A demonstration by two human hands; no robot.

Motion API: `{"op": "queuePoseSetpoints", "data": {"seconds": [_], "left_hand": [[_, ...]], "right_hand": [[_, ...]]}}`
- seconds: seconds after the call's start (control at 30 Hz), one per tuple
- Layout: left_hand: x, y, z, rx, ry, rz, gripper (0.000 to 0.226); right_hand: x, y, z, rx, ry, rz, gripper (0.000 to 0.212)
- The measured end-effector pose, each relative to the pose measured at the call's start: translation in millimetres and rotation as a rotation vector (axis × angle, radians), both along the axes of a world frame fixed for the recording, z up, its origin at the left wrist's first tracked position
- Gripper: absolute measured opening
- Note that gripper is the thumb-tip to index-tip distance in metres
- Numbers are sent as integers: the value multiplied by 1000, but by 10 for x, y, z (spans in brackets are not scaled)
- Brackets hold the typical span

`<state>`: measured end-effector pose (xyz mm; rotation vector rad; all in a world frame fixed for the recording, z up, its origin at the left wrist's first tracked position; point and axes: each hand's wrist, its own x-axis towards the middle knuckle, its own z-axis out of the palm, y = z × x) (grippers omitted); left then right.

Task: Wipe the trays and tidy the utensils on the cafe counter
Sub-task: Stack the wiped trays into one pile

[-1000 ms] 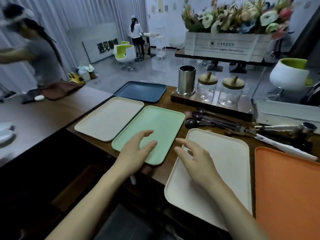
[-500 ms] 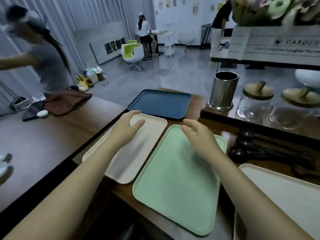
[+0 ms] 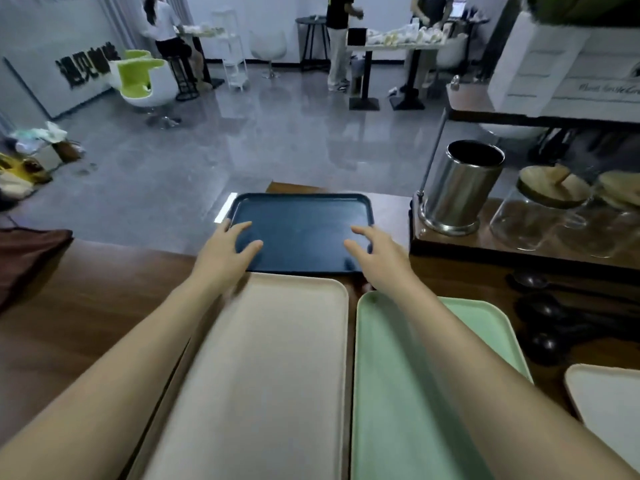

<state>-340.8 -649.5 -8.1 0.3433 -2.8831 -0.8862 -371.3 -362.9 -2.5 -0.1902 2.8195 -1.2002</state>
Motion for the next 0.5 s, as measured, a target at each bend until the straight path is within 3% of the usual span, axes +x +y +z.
{"op": "queuePoseSetpoints", "data": {"seconds": [0.17,0.33,0.5], "left_hand": [[-172,-77,-43,-160,-4,144,55],[-276,-97,-148,50,-21,112,53],[-488,114,-91,63,28,49,48]], "right_hand": [[-136,-102,-55,180,-53,-122,55],[-84,-227,-57,169,-50,-196,50],[0,-93,104,154,11,-310,48]]}}
